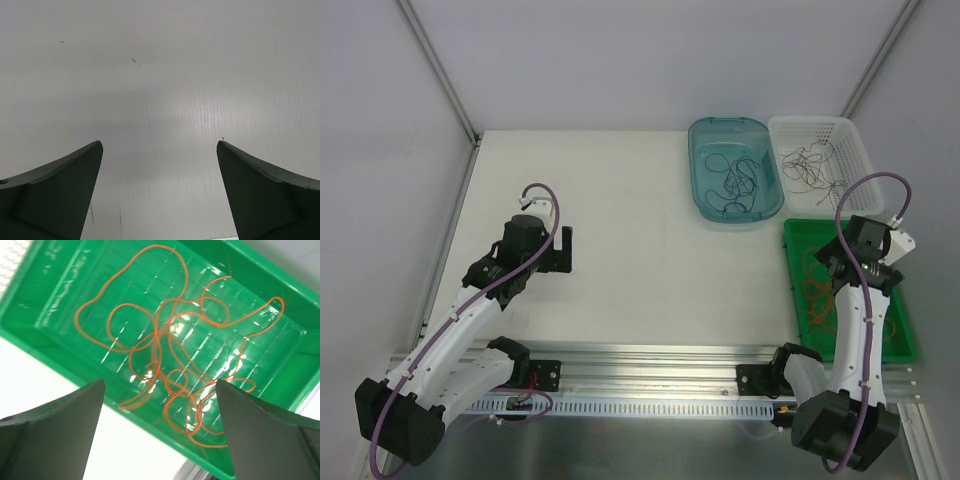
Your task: Untangle the cables
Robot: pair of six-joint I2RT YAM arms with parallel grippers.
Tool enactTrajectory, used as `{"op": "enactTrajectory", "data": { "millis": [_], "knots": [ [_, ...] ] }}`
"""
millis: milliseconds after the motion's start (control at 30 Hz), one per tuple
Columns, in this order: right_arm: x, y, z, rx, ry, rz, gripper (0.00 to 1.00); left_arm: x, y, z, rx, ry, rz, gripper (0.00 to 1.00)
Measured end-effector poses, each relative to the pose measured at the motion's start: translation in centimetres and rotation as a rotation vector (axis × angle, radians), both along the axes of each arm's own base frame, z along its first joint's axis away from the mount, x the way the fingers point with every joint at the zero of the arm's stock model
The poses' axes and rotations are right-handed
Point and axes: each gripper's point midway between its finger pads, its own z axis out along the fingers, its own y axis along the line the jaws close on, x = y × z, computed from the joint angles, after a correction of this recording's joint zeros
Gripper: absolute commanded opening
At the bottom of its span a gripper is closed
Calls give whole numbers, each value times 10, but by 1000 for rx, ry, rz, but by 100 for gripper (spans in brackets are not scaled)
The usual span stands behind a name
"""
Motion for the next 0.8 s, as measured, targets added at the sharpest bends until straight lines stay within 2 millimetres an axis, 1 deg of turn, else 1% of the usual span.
{"op": "enactTrajectory", "data": {
  "millis": [100, 200, 300, 400, 433, 500, 567, 633, 667, 733, 800],
  "knots": [
    [-5, 7, 9, 20, -37, 11, 97, 0, 0, 0, 0, -2, 0, 99],
    [-9, 15, 31, 24, -108, 29, 97, -1, 0, 4, -6, -16, 1, 99],
    [-15, 20, 68, 3, -215, 47, 97, -2, 2, 10, -14, -44, 6, 99],
    [-25, 26, 117, -39, -338, 66, 97, -5, 7, 15, -14, -76, 23, 99],
    [-29, 29, 129, -51, -368, 78, 97, -5, 8, 17, -17, -88, 25, 99],
    [-38, 38, 159, -82, -447, 121, 97, -8, 10, 25, -28, -122, 30, 99],
    [-48, 47, 183, -109, -508, 177, 97, -13, 13, 38, -44, -163, 38, 99],
    [-60, 55, 199, -134, -559, 224, 97, -19, 17, 60, -67, -217, 47, 99],
    [-67, 59, 206, -145, -587, 252, 97, -24, 20, 75, -83, -249, 54, 99],
    [-82, 67, 217, -163, -647, 308, 97, -35, 26, 115, -132, -346, 75, 99],
    [-96, 73, 223, -175, -701, 357, 97, -50, 35, 156, -192, -459, 100, 99]
  ]
}}
